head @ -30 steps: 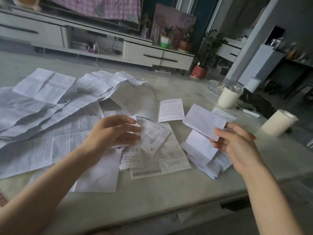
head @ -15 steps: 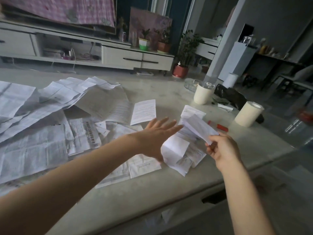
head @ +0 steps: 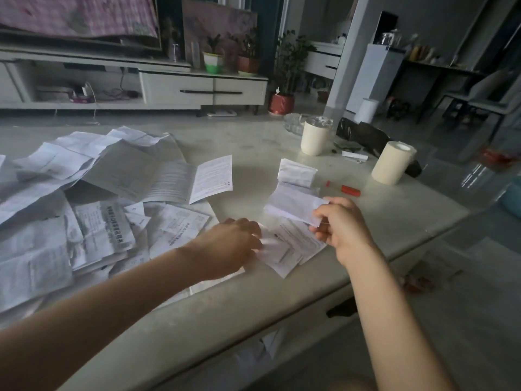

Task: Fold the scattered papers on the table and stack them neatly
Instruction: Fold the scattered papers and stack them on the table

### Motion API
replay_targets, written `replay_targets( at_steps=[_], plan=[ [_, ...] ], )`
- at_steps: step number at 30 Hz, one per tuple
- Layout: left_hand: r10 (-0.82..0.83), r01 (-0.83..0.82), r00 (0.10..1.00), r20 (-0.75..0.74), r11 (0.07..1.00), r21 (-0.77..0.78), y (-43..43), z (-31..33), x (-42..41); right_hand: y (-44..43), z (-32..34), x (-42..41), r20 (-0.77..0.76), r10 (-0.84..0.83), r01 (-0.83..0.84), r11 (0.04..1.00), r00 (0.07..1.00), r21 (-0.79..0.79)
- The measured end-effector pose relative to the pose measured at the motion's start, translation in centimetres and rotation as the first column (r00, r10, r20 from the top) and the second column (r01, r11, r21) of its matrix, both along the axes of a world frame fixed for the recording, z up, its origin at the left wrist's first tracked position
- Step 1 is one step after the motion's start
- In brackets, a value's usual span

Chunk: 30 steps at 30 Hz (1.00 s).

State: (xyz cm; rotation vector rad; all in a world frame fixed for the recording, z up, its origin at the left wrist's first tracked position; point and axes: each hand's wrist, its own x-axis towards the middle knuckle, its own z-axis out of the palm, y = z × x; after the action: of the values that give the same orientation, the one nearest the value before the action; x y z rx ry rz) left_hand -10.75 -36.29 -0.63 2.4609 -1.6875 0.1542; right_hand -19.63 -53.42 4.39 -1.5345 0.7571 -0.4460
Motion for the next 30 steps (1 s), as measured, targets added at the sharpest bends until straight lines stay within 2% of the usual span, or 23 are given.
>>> replay_targets(
  at_steps=[2, 5, 8, 11, 14, 16, 19, 24, 26, 30],
  plan=[
    [0.025, -0.022, 0.998, 0.059, 0.999, -0.048, 0.3, -1.0, -0.6, 0.2, -0.4, -0.3, -0.062, 0.065, -0.068, 0.997, 0.996, -0.038],
    [0.069, -0.071, 0.997, -0.031, 0.996, -0.046, 0.6, -1.4, -1.4, 0.5, -1.8, -0.2, -0.235, 0.135, -0.193, 0.951, 0.962, -0.241],
    [0.057, -0.074, 0.993, -0.103, 0.984, -0.163, 0.8, -1.0, -1.6, 0.7, -3.1, 0.1, -0.471, 0.083, -0.339, 0.802, 0.878, -0.491],
    [0.110, -0.129, 0.991, -0.077, 0.937, -0.324, 1.4, -0.7, -1.5, 1.0, -3.0, 0.2, -0.545, -0.008, -0.372, 0.723, 0.839, -0.583],
    [0.182, -0.222, 0.975, -0.132, 0.862, -0.456, 2.0, 0.3, -1.9, 1.5, -2.2, 0.2, -0.524, -0.058, -0.354, 0.673, 0.850, -0.649],
    [0.186, -0.231, 0.973, -0.139, 0.829, -0.509, 2.3, 0.7, -1.9, 1.7, -1.8, 0.2, -0.477, -0.060, -0.309, 0.691, 0.877, -0.653],
    [0.169, -0.253, 0.965, -0.201, 0.806, -0.535, 2.8, 1.0, -1.5, 1.6, -1.4, 0.3, -0.367, -0.069, -0.200, 0.738, 0.928, -0.645],
    [0.243, -0.352, 0.935, -0.259, 0.728, -0.588, 3.7, 0.6, -0.2, 1.5, -0.8, 0.8, -0.145, -0.125, -0.006, 0.738, 0.981, -0.675],
    [0.346, -0.427, 0.904, -0.251, 0.737, -0.523, 4.1, 0.5, 0.9, 1.8, -0.5, 1.1, -0.069, -0.141, 0.056, 0.726, 0.988, -0.685],
    [0.502, -0.557, 0.822, -0.268, 0.807, -0.197, 4.5, 0.5, 3.4, 3.0, 0.0, 1.6, 0.049, -0.132, 0.125, 0.660, 0.990, -0.741]
  ],
)
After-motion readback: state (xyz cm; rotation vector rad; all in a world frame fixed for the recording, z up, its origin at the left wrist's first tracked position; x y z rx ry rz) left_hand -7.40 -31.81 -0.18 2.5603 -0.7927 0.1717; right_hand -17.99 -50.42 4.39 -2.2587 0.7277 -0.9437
